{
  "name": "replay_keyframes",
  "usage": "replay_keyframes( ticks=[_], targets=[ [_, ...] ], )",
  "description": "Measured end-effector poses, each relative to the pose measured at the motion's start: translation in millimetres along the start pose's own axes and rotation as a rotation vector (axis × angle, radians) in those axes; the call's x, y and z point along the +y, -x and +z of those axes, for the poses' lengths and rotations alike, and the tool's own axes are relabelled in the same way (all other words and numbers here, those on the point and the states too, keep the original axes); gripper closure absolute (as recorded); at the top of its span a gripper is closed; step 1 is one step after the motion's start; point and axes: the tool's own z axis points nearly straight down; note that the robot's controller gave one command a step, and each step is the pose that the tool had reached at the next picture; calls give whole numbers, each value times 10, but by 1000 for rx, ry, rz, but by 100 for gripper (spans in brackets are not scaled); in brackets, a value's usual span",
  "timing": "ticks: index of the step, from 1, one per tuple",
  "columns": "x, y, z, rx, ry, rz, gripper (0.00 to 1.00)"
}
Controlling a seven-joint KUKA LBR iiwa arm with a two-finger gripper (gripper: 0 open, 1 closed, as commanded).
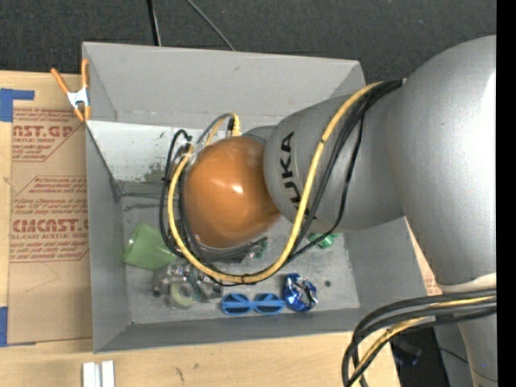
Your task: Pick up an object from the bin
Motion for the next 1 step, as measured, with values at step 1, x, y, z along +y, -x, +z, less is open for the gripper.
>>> replay_keyframes(
  ticks=[1],
  targets=[
    [6, 13, -141, 1, 1, 1, 100]
  ],
)
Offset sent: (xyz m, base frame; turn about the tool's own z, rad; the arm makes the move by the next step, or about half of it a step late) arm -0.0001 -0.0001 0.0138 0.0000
